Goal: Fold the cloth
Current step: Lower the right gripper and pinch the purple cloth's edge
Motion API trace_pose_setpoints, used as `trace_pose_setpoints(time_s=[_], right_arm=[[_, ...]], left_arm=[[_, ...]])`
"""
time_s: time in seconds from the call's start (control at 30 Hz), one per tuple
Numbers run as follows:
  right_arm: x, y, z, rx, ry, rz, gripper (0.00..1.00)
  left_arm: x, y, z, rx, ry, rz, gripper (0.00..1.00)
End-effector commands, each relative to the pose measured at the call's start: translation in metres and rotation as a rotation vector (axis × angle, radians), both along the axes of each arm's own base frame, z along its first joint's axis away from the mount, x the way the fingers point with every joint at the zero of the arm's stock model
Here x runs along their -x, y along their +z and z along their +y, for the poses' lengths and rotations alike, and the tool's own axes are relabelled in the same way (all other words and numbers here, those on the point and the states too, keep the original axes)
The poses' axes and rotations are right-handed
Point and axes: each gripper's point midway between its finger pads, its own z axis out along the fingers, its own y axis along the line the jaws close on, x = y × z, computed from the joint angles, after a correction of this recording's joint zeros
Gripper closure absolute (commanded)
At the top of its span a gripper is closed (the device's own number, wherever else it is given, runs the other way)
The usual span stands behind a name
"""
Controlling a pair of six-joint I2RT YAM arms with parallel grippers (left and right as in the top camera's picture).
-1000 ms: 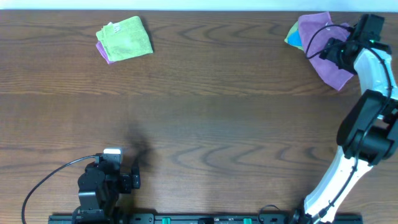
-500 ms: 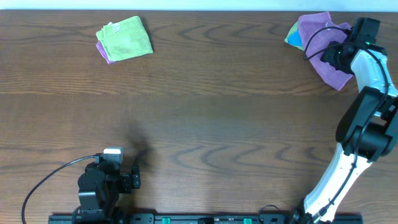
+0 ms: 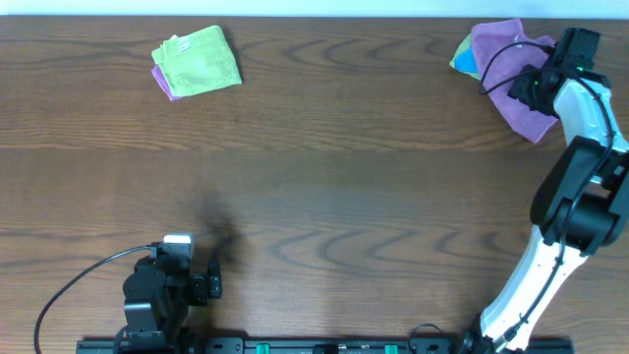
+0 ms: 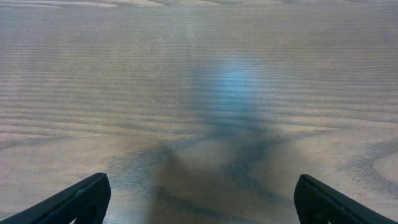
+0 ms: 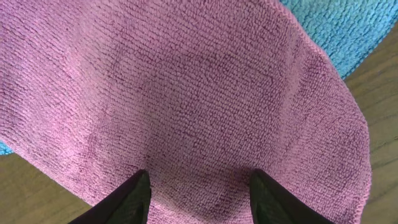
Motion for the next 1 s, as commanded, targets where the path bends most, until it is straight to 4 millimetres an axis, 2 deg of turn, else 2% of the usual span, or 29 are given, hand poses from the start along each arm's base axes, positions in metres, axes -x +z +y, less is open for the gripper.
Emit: trace_pose_setpoints(time_s=[0.0, 0.1, 0.23, 0.47, 0.57, 0.6, 0.63, 0.67, 0.7, 0.73, 0.77, 0.8, 0.97], right_arm=[[-0.0044, -0.0039, -0.0047, -0.003, -0.008, -0.009, 0.51], [-0.0042, -0.0081, -0.0046, -0.005, -0.008, -0.003, 0.55], [-0.0042, -0.0097, -0.0047, -0.005, -0.008, -0.001, 0.67], [-0.0047, -0.0094, -0.0048, -0.005, -0.008, -0.004, 0.98], [-0.0039, -0.0099, -0.0046, -0.006, -0.008, 0.000, 0.99], [-0.0037, -0.0100, -0.0045, -0.006, -0.008, 0.001, 0.94], [-0.0032, -0.0103, -0.0043, -0.007, -0.008, 0.003, 0.67], [-0.0031, -0.0104, -0.0043, -0.007, -0.008, 0.004, 0.52], [-0.0028, -0.0105, -0.0042, -0.008, -0.008, 0.005, 0.48], [-0.0025, -0.0107, -0.0041, -0.008, -0.008, 0.007, 0.60], [-0.0022, -0.0109, -0.0040, -0.009, -0.008, 0.008, 0.85], [-0.0020, -0.0111, -0.0039, -0.009, -0.008, 0.009, 0.99], [-0.0009, -0.0118, -0.0031, -0.012, -0.007, 0.015, 0.99]], left_arm=[[0.0057, -0.0143, -0.0003, -0.018, -0.015, 0.046, 0.05], [0.0057, -0.0143, -0.0002, -0.018, -0.015, 0.046, 0.05], [0.0057, -0.0143, -0.0003, -0.018, -0.015, 0.046, 0.05], [0.0057, -0.0143, -0.0003, -0.018, -0.015, 0.046, 0.05], [0.0057, -0.0143, -0.0002, -0.018, -0.015, 0.046, 0.04], [0.0057, -0.0143, -0.0003, -0.018, -0.015, 0.046, 0.05], [0.0057, -0.0143, -0.0002, -0.018, -0.015, 0.046, 0.05], [0.0057, -0.0143, -0.0003, -0.018, -0.015, 0.046, 0.05], [0.0057, -0.0143, -0.0002, -0.018, -0.015, 0.046, 0.04], [0.0057, -0.0143, -0.0003, -0.018, -0.015, 0.046, 0.05], [0.0057, -0.0143, -0.0003, -0.018, -0.015, 0.046, 0.05], [0.0057, -0.0143, -0.0003, -0.018, -0.015, 0.046, 0.05], [0.0057, -0.0143, -0.0003, -0.018, -0.015, 0.046, 0.05]])
